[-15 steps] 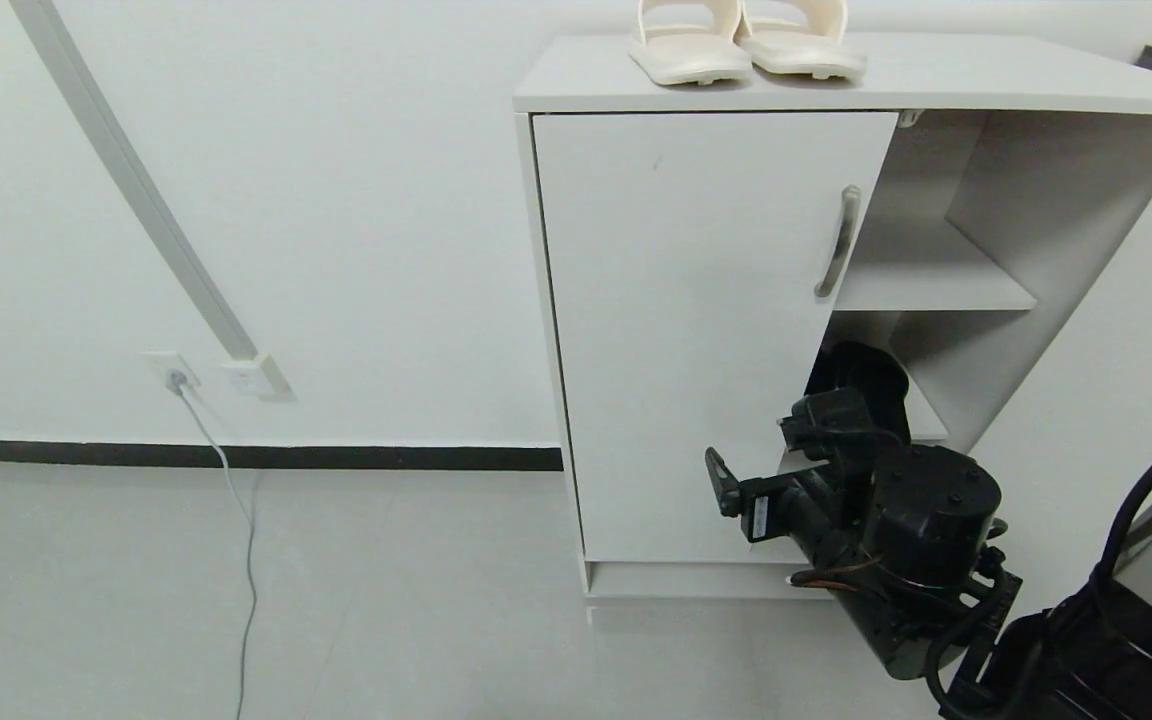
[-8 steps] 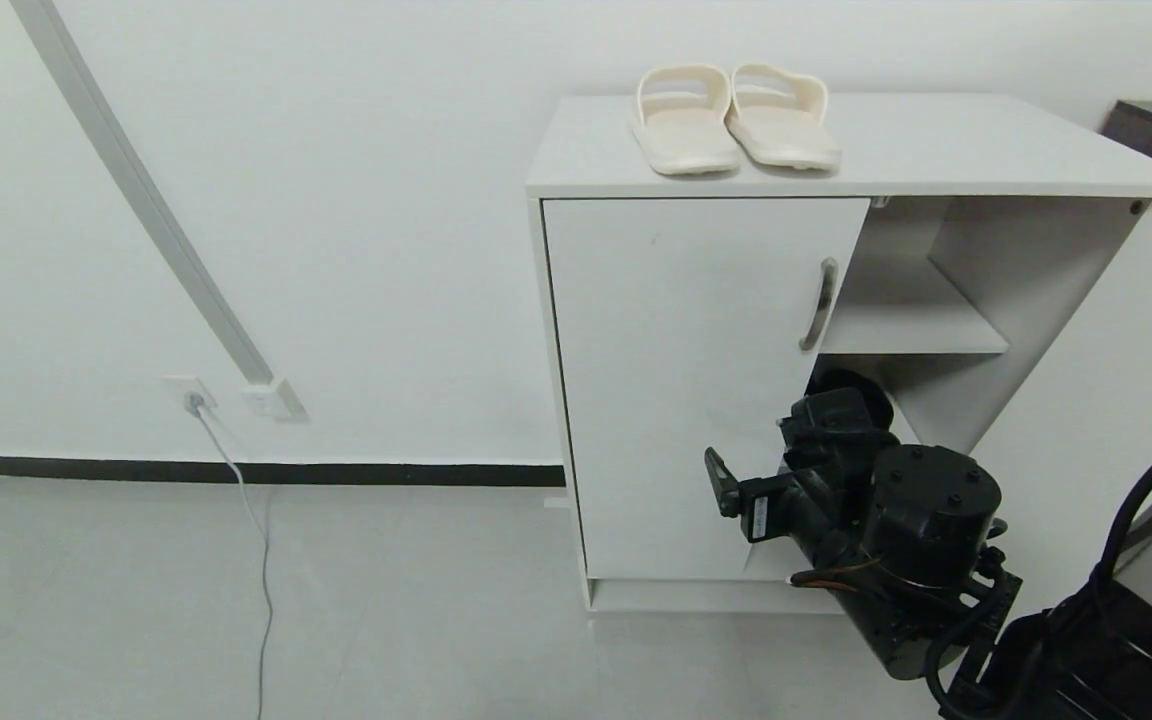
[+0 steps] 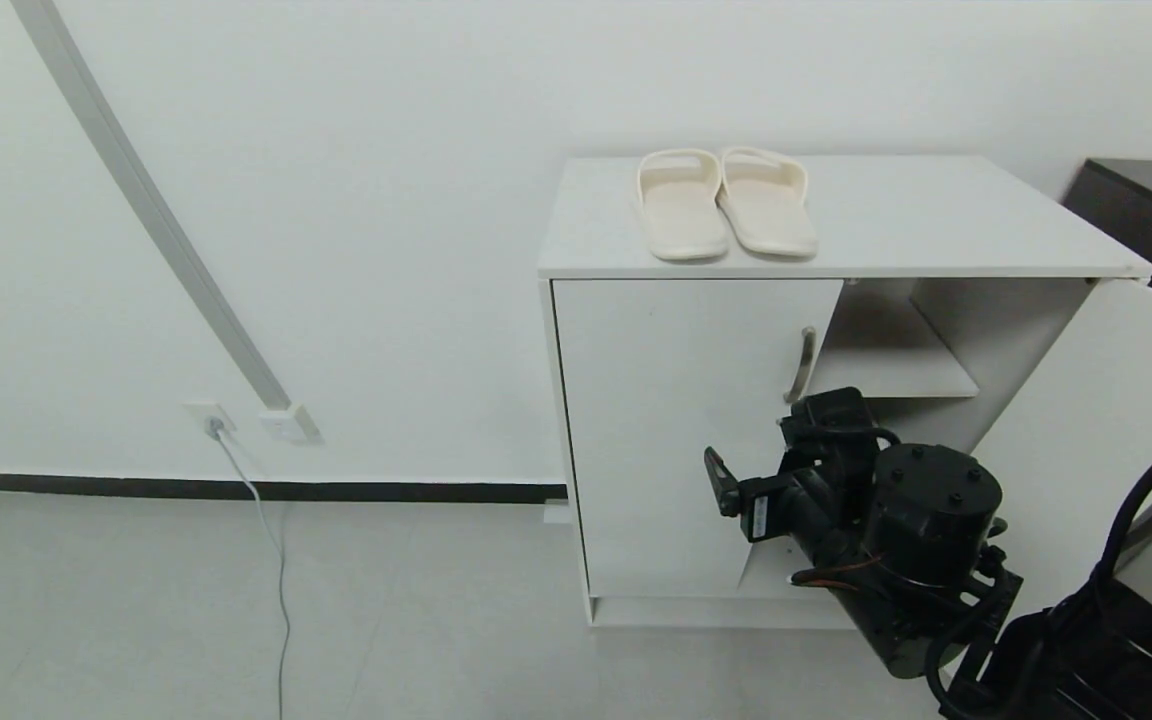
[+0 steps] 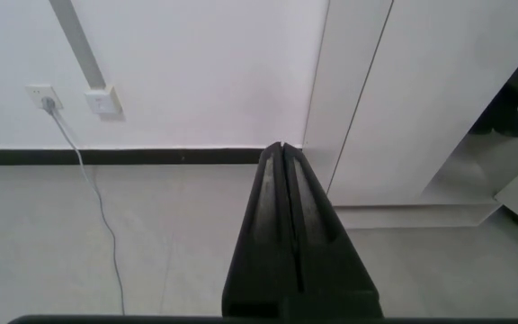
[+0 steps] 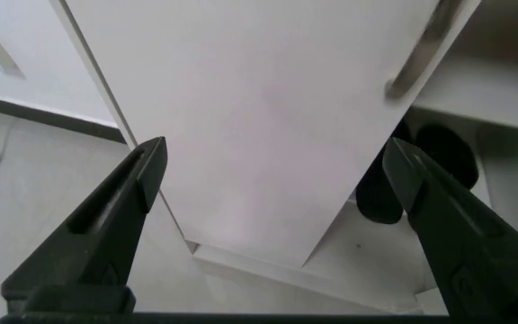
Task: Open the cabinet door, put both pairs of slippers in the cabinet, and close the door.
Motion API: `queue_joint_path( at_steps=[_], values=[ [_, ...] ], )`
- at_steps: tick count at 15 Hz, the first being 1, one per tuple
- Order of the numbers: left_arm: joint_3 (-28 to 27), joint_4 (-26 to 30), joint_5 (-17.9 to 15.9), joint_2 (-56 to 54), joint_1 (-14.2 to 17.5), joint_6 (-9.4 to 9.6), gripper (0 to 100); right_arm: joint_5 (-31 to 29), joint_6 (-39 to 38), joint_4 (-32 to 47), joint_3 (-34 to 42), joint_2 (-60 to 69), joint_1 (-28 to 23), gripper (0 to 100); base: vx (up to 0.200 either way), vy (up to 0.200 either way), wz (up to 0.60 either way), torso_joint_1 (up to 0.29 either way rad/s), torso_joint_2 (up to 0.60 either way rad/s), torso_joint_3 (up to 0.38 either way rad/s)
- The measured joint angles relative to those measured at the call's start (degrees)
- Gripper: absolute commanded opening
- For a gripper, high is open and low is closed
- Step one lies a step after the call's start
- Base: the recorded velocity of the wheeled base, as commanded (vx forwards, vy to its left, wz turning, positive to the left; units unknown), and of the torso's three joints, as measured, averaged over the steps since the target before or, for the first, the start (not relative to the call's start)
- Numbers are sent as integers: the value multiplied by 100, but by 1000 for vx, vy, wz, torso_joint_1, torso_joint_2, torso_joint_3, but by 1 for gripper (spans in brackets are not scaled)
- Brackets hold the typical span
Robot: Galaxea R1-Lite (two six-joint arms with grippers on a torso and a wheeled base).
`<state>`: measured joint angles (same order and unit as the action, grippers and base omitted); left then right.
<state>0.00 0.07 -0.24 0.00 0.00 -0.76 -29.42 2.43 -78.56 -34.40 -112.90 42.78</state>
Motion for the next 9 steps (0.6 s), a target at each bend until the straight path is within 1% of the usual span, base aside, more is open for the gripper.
queue_joint_path(
  at_steps=[5,9],
  values=[
    [0,-2,0,0,0,0,0,2,0,0,4,2,0,100,0,0,0,222,-531,-315],
    [0,-5,-2,0,0,-2,0,0,0,-5,15,5,0,100,0,0,0,250,-570,-327]
  ],
)
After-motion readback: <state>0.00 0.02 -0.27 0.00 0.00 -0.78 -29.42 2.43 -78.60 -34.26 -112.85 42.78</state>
